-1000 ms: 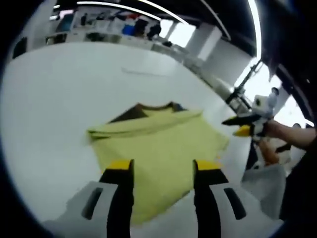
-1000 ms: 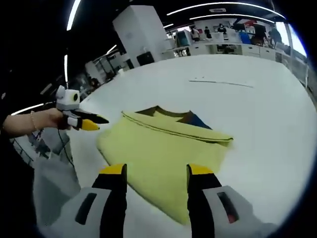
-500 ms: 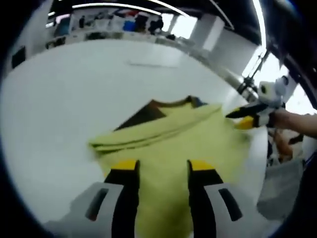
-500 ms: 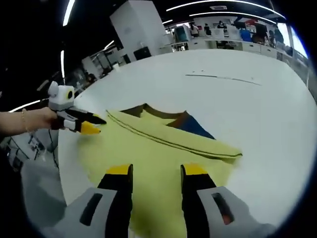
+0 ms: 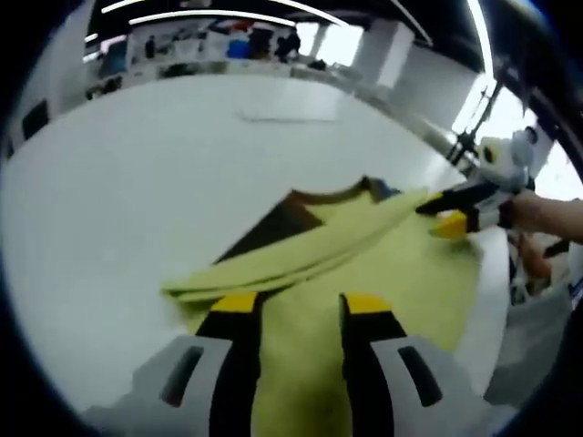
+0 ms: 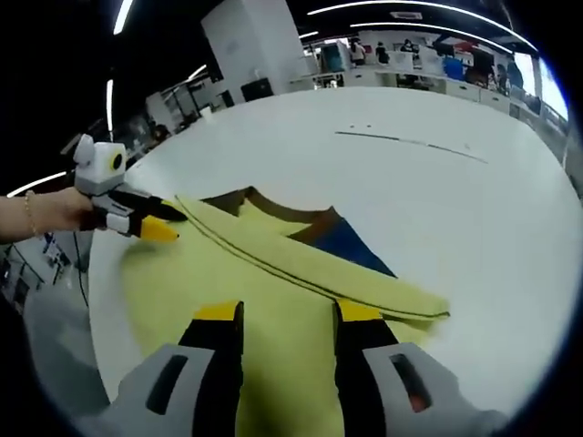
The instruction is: Fold the garment on the visible template until the final outline fits inside the template.
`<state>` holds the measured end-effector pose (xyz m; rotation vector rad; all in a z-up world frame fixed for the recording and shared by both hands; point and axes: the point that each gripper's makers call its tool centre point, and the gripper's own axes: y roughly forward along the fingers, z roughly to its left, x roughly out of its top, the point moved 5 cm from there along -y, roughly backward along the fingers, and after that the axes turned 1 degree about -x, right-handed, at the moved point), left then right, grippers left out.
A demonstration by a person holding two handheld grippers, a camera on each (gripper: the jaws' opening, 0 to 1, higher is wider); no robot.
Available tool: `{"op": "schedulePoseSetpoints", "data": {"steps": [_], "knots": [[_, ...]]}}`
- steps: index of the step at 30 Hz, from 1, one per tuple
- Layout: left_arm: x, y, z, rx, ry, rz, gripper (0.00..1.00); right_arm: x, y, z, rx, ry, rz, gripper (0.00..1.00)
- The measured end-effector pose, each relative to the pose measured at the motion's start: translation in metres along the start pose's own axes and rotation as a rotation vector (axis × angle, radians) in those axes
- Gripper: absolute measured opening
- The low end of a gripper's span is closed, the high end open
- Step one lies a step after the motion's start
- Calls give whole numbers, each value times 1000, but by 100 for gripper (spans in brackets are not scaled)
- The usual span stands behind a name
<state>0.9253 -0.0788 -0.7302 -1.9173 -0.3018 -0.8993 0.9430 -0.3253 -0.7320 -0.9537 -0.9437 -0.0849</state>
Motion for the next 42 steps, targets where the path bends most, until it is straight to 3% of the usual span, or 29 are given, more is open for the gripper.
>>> {"op": "schedulePoseSetpoints", "data": {"steps": [19,28,33,42], "knots": [[20,11,11,12,-3,-24,31,19,14,-19,-35,-26,-9,40],[30,16,20,22,-2,-33,31,27,22,-30,-54,-90,12,40],[34,21,26,27,-5,-35,30,32,26,-43,-102,-201,40,40],[38,25,31,30,-1,-34,31,40,33,-56,-140,-269,58,44]]}}
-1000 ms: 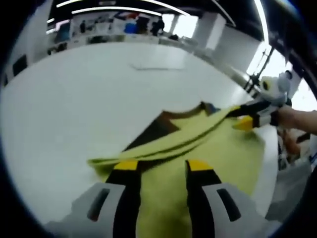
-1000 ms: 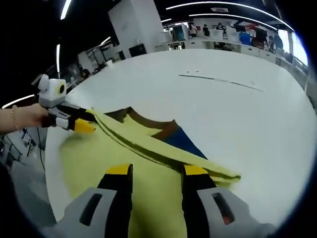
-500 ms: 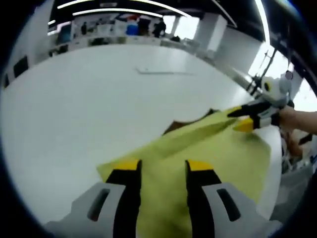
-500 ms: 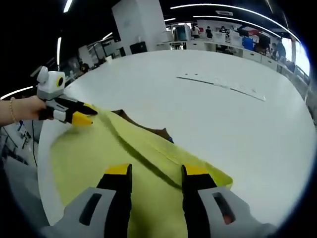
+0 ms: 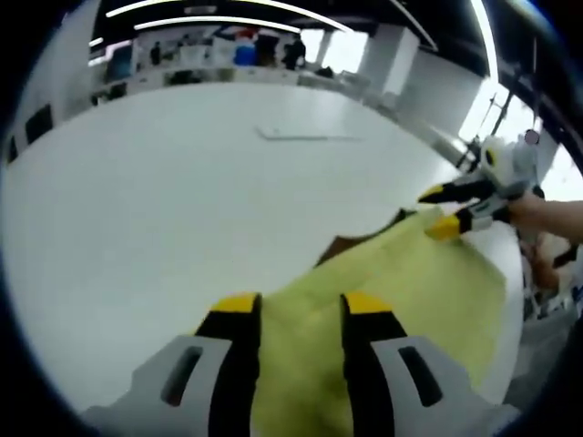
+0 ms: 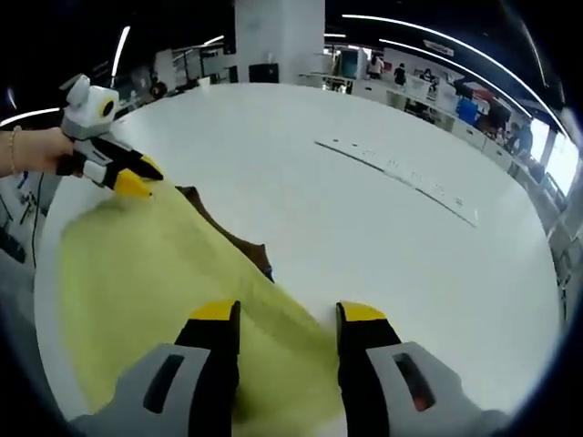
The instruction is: Fold the garment on the visible template until the final outline fits inside the template.
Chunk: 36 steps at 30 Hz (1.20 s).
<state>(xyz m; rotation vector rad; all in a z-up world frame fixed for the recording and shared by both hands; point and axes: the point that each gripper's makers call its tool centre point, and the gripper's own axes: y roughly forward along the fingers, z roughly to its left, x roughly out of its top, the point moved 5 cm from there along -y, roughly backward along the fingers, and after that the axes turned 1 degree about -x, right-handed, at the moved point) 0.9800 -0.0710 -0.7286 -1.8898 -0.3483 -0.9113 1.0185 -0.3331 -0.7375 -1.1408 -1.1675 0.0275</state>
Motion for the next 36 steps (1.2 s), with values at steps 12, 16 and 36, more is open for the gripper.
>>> {"op": "schedulePoseSetpoints", "data": {"steps": [12,16,36], "knots": [[3,1,5,3,9,2,31,4,1,-5,0,-29,-8,45],[2,-1,6,18,47,18,32,6,-2,-6,-5,-41,-10,43],[-29,-51,-20,21,56,-2,48,-12,-51,34,19,64,-27,48]]}}
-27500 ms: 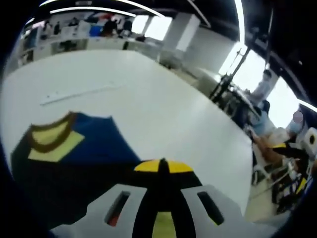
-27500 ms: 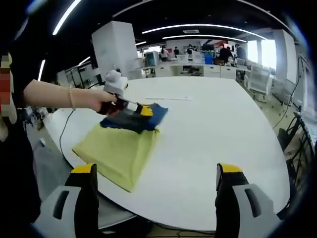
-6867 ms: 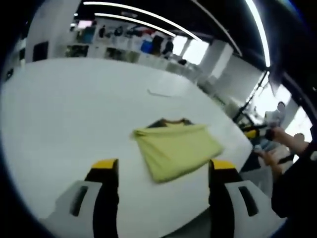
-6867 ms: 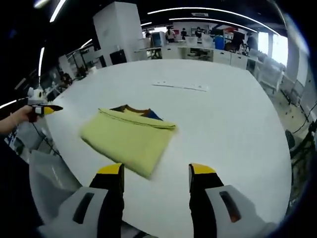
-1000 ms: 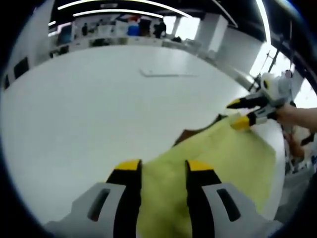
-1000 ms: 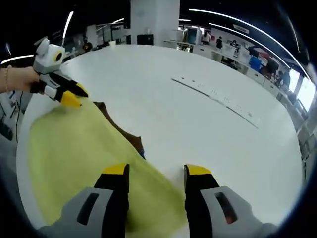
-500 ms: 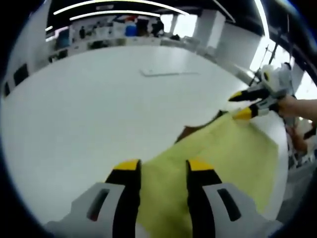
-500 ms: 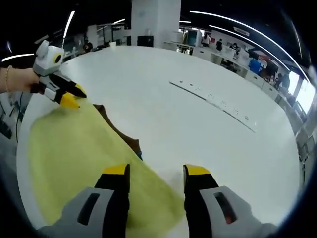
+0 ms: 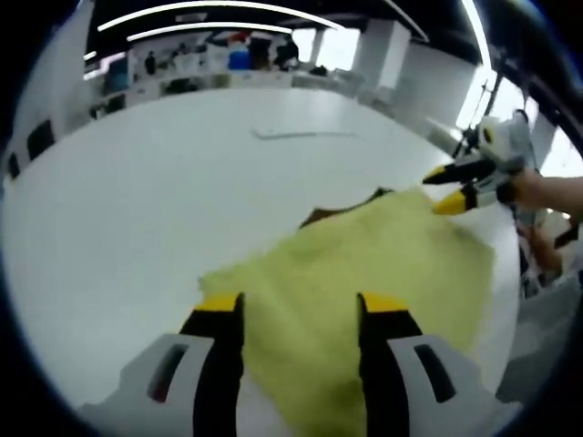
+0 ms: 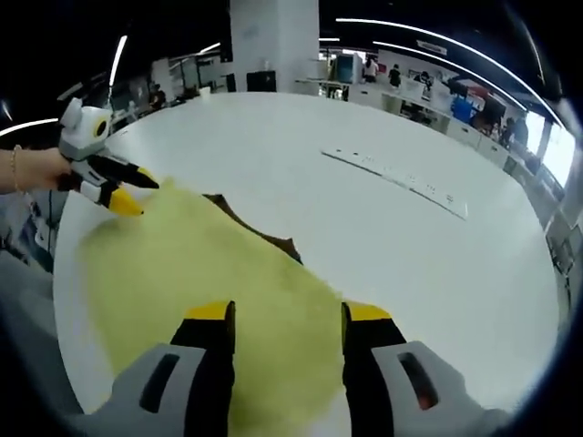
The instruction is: Fold the garment on the visible template until the final outline fits inside the template.
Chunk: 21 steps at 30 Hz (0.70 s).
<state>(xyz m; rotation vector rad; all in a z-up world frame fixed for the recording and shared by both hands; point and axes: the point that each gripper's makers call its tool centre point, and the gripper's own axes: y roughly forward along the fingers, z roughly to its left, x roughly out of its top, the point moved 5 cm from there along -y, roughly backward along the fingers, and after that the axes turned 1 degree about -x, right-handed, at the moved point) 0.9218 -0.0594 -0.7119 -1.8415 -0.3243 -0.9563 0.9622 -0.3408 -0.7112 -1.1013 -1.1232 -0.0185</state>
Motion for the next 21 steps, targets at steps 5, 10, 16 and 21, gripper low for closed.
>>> {"op": "schedulePoseSetpoints", "data": {"steps": [5,10,16,21], "knots": [[-10,-17,-8,5,-26,0,55,-11,-15,15,14,18,6,51],[-22,-39,-14,15,-38,3,65,-20,-36,29,28,37,9,56],[-30,-74,-17,53,-36,-16,80,-36,-70,40,8,61,17,66],[-41,-98,-21,70,-21,-33,87,-51,-99,46,-16,80,16,73]]}}
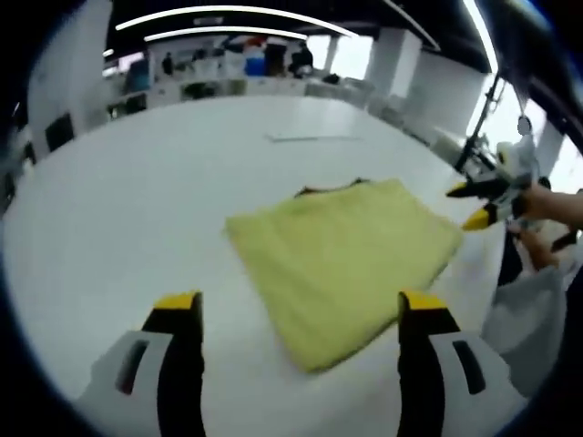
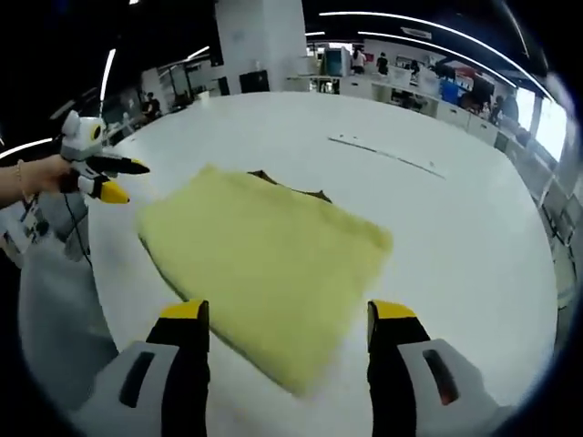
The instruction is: Fold the garment on the visible template until the final outline fits inside the template.
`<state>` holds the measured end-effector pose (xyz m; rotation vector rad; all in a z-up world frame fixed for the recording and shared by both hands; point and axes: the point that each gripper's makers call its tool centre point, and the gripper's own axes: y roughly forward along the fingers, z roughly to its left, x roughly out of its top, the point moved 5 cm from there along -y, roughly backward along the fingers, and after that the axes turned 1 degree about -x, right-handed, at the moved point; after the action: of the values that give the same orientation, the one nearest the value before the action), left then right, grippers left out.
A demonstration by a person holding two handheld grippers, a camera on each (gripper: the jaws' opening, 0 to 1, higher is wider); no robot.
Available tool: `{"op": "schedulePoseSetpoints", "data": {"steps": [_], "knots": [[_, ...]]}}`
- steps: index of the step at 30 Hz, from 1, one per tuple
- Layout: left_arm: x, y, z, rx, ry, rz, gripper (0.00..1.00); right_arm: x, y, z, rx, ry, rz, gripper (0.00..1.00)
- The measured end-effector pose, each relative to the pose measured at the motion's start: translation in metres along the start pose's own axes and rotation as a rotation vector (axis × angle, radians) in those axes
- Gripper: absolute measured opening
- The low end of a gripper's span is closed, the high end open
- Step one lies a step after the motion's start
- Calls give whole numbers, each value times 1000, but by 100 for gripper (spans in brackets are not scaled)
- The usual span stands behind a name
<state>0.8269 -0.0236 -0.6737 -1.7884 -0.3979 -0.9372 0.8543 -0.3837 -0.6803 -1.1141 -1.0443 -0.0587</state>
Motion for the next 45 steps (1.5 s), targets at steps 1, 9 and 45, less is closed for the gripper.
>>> {"op": "schedulePoseSetpoints", "data": {"steps": [1,9,45], "knots": [[-2,-4,0,6,7,4,88,-3,-4,1,-6,-3,4,76],[-25,-46,-2,15,-14,6,92,-27,-51,13,-9,-38,31,85],[-32,-137,-11,-16,-45,-66,99,-49,-136,20,-34,47,-55,97]]}}
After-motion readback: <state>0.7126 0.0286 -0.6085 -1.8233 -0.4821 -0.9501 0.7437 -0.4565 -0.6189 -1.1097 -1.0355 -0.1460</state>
